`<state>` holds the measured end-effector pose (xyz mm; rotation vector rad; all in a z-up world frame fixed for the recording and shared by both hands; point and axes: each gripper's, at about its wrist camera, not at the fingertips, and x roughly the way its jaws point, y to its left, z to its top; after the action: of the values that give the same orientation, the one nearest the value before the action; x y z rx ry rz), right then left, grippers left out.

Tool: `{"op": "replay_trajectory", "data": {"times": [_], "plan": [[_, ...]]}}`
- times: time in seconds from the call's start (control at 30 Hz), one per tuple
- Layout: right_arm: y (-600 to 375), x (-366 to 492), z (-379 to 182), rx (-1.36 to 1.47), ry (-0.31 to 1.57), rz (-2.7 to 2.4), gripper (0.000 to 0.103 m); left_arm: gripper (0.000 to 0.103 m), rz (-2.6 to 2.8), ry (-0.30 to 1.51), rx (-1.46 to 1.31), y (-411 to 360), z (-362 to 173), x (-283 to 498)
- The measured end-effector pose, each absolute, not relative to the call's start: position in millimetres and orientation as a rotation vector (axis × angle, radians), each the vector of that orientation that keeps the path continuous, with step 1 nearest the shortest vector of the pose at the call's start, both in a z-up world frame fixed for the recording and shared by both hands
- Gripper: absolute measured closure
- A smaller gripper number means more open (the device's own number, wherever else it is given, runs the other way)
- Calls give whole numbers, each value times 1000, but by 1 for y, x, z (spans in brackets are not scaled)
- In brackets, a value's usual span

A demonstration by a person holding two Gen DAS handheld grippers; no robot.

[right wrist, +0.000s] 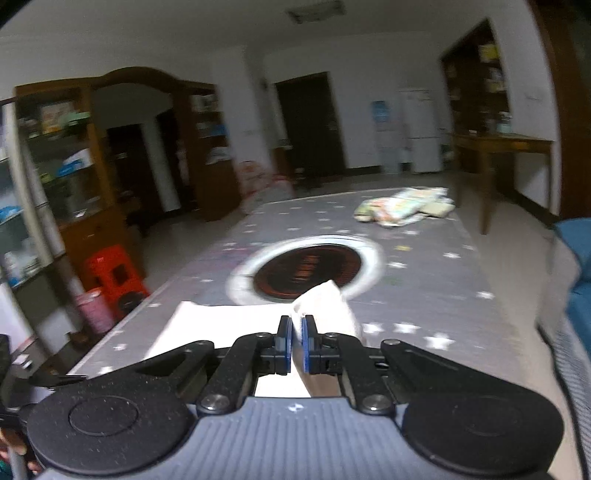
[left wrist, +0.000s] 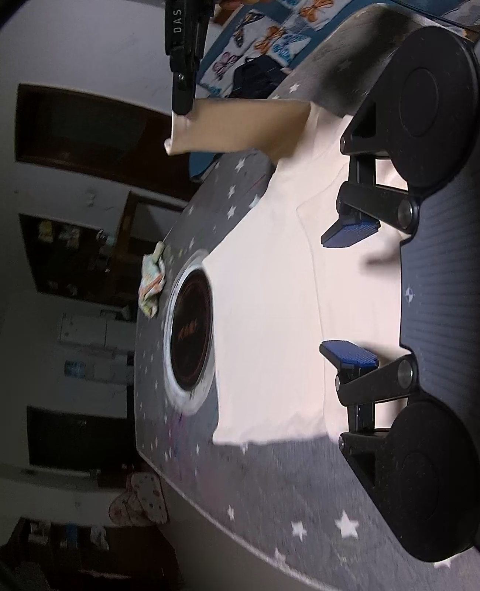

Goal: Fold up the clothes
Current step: 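Lift the sleeve with the right gripper and fold it across the body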

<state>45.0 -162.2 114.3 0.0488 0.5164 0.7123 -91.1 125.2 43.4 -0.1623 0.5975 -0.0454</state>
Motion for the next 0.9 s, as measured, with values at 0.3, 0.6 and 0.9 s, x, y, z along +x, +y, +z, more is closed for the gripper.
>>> {"op": "replay_trajectory", "data": {"times": [0.3,0.6,0.9], "plan": [[-66,23,110,-65,550,912,98,43,33,569,-217,160,44,-118],[-17,-14,86,-162,623,1010,98,43,83,553,-261,185,41,-134],[6,-34,76,-218,659,1099,95,43,95,545,-279,190,40,-137]]}}
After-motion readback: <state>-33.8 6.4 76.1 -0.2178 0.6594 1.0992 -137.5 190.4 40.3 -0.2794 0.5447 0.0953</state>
